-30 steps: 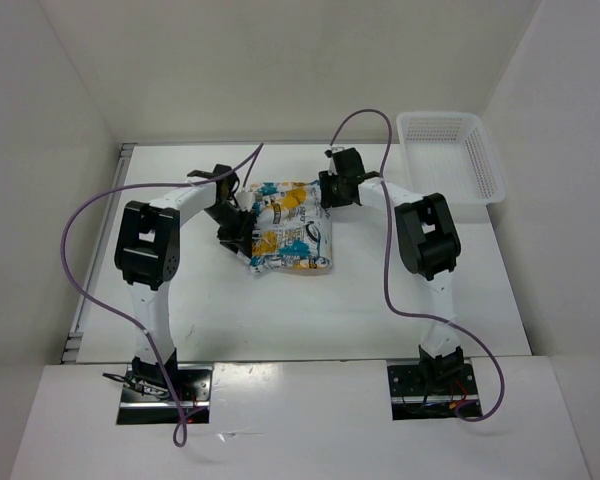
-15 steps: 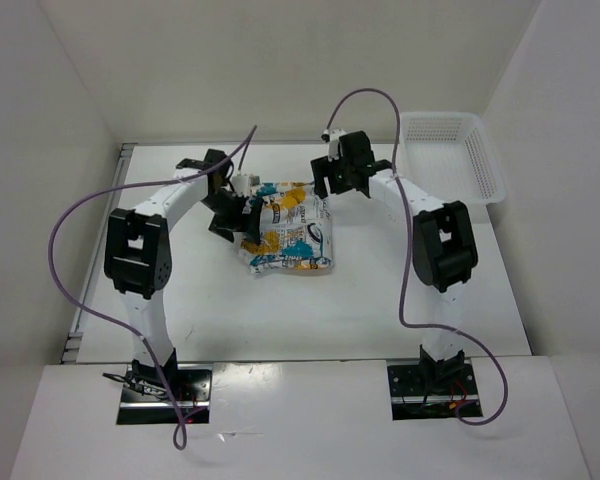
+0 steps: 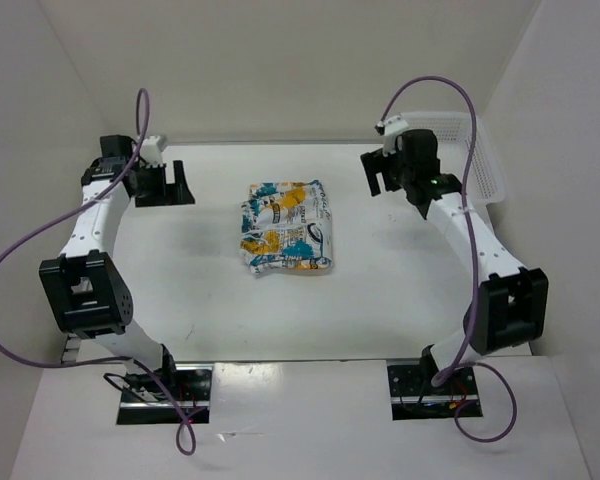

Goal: Fold and stack the shorts
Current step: Fold the shorts

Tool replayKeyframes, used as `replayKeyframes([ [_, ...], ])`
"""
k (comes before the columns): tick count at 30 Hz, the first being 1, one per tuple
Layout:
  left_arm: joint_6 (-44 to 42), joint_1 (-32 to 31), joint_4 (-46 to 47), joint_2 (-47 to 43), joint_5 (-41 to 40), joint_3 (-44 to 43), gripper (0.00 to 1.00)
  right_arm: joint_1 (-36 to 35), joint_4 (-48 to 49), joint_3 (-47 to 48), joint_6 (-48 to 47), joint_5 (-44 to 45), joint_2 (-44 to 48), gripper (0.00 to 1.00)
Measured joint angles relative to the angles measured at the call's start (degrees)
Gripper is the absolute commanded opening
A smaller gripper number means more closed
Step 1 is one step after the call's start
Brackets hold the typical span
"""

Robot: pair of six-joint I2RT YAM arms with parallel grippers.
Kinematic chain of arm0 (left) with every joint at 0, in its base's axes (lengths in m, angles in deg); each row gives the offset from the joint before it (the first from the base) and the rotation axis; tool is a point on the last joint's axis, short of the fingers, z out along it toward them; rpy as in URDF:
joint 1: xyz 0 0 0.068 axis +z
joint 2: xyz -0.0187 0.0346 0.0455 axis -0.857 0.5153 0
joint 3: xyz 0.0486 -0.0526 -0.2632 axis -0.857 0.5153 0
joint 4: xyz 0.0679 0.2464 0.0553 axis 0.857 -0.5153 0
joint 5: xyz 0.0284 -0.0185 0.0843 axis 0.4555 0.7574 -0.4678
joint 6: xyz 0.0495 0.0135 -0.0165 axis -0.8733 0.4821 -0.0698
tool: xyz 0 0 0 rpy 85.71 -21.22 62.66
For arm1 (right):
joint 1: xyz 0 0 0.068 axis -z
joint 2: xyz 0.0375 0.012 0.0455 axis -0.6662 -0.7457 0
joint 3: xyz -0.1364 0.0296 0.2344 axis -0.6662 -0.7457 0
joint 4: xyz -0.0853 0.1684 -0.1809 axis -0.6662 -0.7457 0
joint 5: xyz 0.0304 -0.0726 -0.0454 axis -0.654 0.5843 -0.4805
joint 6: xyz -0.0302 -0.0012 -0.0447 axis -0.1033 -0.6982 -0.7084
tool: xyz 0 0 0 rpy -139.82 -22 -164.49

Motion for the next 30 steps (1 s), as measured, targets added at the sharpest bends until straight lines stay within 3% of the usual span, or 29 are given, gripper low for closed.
replayKeyframes([
  [9, 0.0, 11.8, 3.7, -1.1, -2.7, 8.0, 1.00, 6.2, 0.1, -11.2, -2.1, 4.2, 12.5, 0.95],
  [17, 0.0, 11.8, 5.5, -5.8, -4.7, 10.1, 1.00, 7.7, 0.5, -15.9, -2.3, 4.8, 20.0, 0.95],
  [30, 0.0, 11.7, 6.6, -7.1, -5.6, 11.6, 1.00, 8.0, 0.5, -19.1, -2.3, 4.7, 22.0, 0.98],
])
